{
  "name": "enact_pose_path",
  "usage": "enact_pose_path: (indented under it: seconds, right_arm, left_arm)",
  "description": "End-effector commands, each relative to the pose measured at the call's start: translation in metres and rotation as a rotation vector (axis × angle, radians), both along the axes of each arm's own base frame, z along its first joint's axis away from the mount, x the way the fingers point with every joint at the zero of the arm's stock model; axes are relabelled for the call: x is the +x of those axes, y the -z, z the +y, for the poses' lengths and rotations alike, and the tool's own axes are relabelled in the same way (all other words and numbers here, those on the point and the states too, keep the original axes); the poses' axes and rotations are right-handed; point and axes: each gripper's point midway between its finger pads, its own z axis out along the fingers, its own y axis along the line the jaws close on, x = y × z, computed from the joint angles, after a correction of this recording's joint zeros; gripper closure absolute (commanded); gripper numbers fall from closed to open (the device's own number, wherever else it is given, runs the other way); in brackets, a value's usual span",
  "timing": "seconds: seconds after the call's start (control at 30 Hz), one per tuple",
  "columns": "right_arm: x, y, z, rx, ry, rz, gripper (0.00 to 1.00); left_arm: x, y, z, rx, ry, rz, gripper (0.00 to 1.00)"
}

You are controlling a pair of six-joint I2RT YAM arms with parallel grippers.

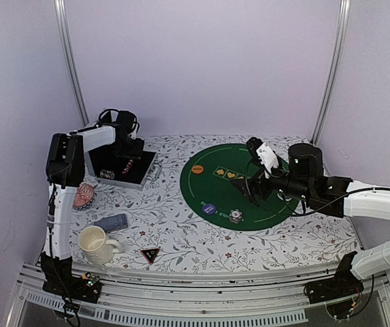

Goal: Distribute texas hold em gaming equipment
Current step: Pick up the pile of poker chips from the chip case.

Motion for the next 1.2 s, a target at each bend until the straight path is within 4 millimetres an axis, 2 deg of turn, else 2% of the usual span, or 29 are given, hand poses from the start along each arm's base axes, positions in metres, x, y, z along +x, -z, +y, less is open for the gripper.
enact_pose_path:
  seconds: [0.0,0.17,0.4,0.63,0.73,0.9,1.17]
  right_arm:
    - [-0.002,-0.002,-0.003,0.001,0.001,-0.006,0.01]
    - [-0.002,0.001,-0.004,-0.003,0.004,0.001,0.01]
    - [-0.001,0.003,-0.002,-0.008,-0.001,0.008,0.01]
    - [-0.002,0.005,0.0,-0.012,-0.011,0.008,0.01]
    - [-0.002,0.005,0.002,-0.013,-0.018,0.013,0.01]
    - [-0.004,0.006,0.001,-0.011,-0.024,0.016,0.01]
    - [-0.006,0.005,-0.002,-0.008,-0.023,0.017,0.01]
  left_arm:
    - [0.003,0.021,-0.004,-0.043,0.011,0.044,0.29]
    - [0.003,0.032,-0.013,-0.076,0.05,0.083,0.3]
    - [0.003,0.02,-0.015,-0.056,0.066,0.052,0.32]
    - [-0.007,0.006,-0.013,-0.038,0.078,0.013,0.33]
    - [-0.006,0.006,-0.005,-0.001,0.066,-0.003,0.33]
    - [-0.006,0.003,-0.01,-0.017,0.088,-0.002,0.33]
    - [-0.004,0.01,0.012,0.034,0.006,0.035,0.28]
